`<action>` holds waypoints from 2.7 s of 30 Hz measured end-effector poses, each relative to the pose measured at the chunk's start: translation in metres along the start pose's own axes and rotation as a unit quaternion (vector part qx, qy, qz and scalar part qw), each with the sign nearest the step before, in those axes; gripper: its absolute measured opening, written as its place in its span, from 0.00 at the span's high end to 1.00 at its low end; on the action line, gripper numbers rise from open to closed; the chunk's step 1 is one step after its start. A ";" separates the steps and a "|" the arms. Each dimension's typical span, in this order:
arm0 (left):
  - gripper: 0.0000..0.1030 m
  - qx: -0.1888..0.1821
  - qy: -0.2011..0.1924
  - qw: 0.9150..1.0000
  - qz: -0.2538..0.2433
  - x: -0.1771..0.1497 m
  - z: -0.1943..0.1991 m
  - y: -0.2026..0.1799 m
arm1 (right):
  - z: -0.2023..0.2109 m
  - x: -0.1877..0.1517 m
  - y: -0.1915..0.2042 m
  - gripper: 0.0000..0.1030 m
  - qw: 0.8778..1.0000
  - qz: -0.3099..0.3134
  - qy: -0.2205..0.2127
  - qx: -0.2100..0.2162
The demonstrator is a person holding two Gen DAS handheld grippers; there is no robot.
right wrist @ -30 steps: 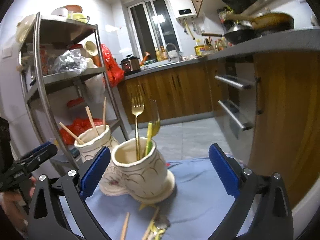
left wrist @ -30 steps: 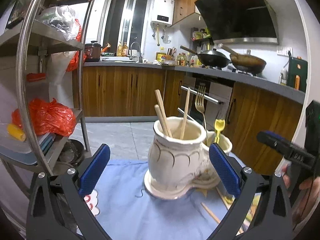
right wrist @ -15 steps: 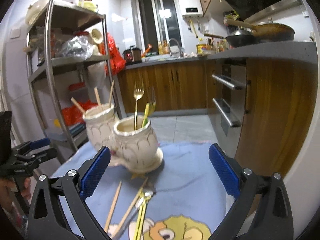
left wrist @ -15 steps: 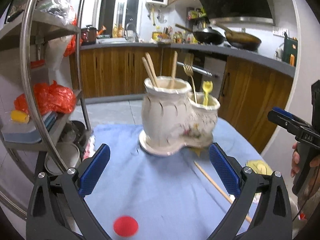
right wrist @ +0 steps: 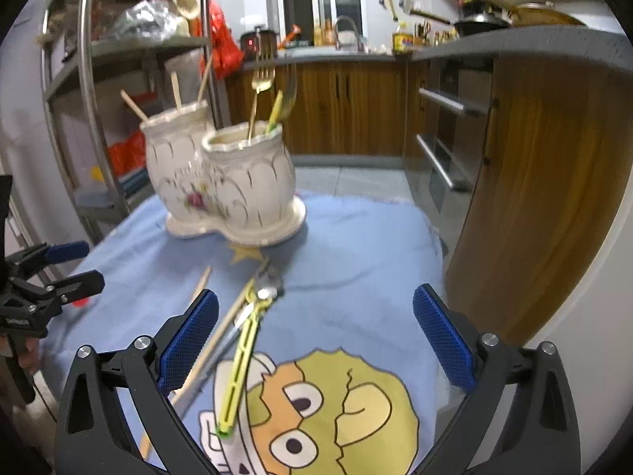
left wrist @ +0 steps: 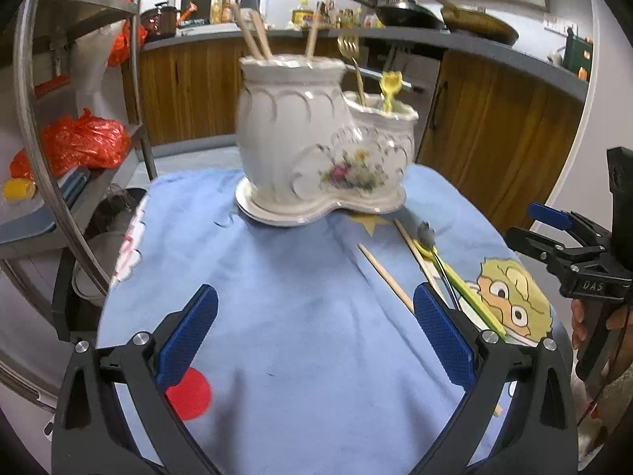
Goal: Organize utensils
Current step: 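Grasp a yellow plastic utensil with the right tool while the left tool grasps a chopstick, then lift the chopstick with the left tool while the right tool carries the yellow utensil over the holder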
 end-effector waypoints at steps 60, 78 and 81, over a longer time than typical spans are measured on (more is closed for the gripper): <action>0.95 -0.053 0.128 0.986 -0.088 -0.027 -0.041 -0.057 | -0.018 -0.044 0.003 0.89 0.987 0.077 0.133 0.038; 0.94 -0.059 0.129 0.987 -0.074 -0.036 -0.036 -0.041 | -0.045 -0.038 0.002 0.90 0.989 0.038 0.132 0.048; 0.94 -0.061 0.126 0.987 -0.076 -0.036 -0.038 -0.044 | -0.044 -0.036 0.003 0.90 0.990 0.050 0.124 0.040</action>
Point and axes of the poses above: each gripper's, at about its wrist camera, not at the fingertips, and z roughly against the way its jaws point, y to its left, x to its top, the point moved 8 cm from there along -z, roughly the way its jaws point, and after that the axes turned 15 degrees about -y, right-handed, at the moved point
